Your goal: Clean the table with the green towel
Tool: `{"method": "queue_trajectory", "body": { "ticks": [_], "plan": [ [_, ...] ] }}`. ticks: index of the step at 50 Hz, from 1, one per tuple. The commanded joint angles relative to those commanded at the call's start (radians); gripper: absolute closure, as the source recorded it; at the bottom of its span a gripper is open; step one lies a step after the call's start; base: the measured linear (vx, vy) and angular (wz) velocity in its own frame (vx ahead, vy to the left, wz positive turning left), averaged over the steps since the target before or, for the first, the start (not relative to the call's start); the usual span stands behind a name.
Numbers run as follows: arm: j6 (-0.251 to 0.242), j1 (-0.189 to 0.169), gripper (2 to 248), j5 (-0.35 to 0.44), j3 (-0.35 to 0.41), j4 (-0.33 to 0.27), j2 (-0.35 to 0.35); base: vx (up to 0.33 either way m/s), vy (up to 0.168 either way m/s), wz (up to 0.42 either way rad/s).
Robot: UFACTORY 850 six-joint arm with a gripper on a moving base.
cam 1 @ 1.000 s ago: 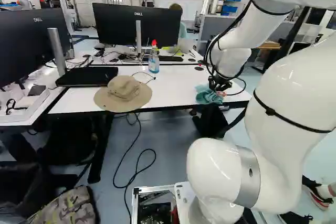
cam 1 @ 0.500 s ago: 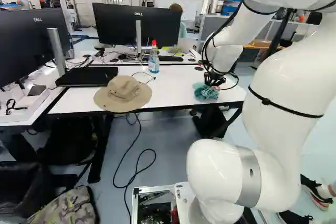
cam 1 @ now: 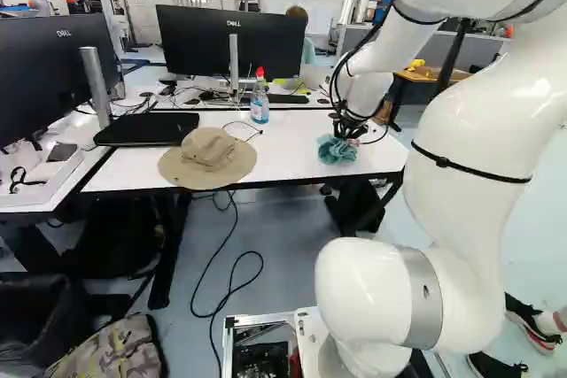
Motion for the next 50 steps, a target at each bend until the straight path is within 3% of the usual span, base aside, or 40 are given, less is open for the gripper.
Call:
{"method": "queue_trajectory", "body": {
  "ticks": [13,50],
  "plan": [
    [0.000,0.043,223,0.000,0.011,0.000,0.028,0.000,0.000,0.000],
    [0.000,0.135,223,0.000,0.187,0.000,0.269,0.000,0.000,0.000]
  ]
}}
